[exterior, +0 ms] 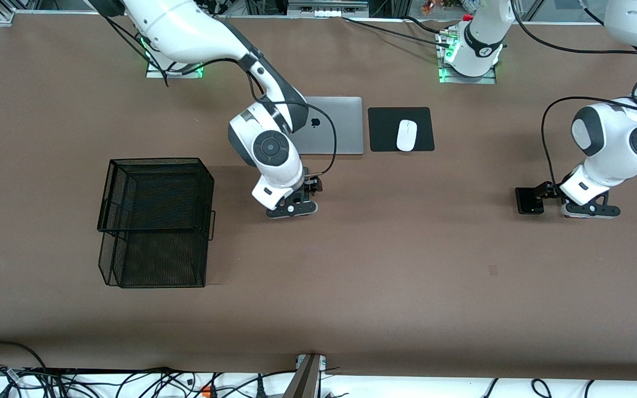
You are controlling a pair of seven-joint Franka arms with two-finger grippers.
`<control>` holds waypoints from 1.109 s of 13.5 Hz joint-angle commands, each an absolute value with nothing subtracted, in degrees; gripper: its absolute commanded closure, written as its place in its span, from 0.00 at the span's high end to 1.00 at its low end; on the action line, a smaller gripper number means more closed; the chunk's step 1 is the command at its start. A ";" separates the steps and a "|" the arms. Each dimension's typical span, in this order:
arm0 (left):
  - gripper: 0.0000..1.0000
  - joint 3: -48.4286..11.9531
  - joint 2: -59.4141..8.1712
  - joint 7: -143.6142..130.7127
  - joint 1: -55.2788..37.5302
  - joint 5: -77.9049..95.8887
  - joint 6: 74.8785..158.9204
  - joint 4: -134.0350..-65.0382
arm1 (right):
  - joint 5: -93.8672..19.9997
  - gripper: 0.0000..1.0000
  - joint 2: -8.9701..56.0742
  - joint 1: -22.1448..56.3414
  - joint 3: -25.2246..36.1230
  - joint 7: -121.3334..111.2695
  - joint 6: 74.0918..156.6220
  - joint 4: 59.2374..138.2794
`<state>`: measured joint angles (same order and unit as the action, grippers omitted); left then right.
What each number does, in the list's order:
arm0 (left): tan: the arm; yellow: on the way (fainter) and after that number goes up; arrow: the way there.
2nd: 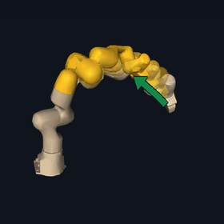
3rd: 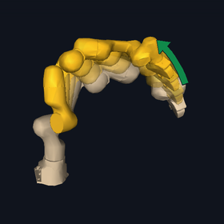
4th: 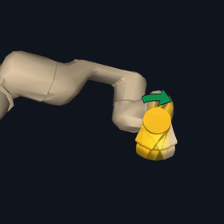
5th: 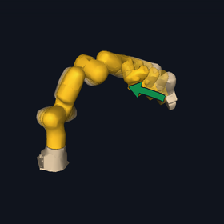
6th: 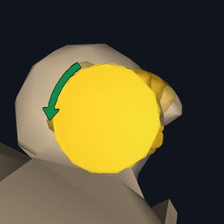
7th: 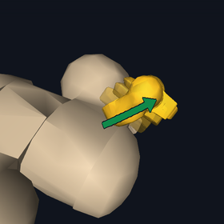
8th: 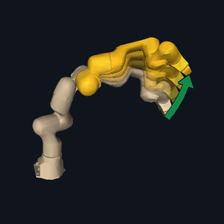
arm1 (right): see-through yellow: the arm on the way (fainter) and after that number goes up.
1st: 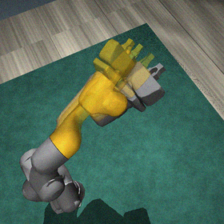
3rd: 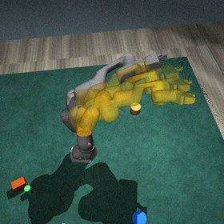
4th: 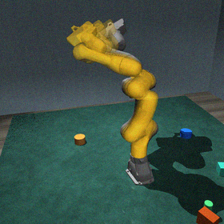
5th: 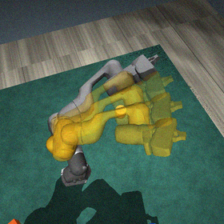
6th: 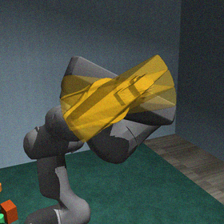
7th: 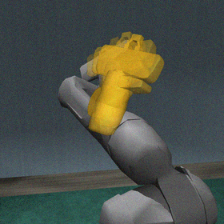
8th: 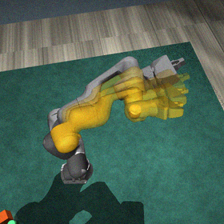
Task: Place phones with both arms
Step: 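Reach the right gripper to the green phone while the left gripper reaches the flip phone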
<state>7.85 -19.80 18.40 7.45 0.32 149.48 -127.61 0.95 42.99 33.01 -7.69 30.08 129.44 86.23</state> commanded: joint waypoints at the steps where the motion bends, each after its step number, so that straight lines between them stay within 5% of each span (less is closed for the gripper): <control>1: 1.00 6.94 -19.51 18.37 8.09 3.16 151.26 -129.20 | 1.76 1.00 41.66 33.84 -7.29 28.92 134.29 91.66; 15: 1.00 4.04 -23.99 14.77 8.17 3.34 157.94 -131.92 | 6.33 1.00 41.57 35.60 -6.24 38.50 135.08 94.22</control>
<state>4.77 -23.78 14.34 7.53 1.96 157.38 -131.74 4.94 43.13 34.98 -7.14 37.13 133.72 92.14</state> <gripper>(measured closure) 0.000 0.000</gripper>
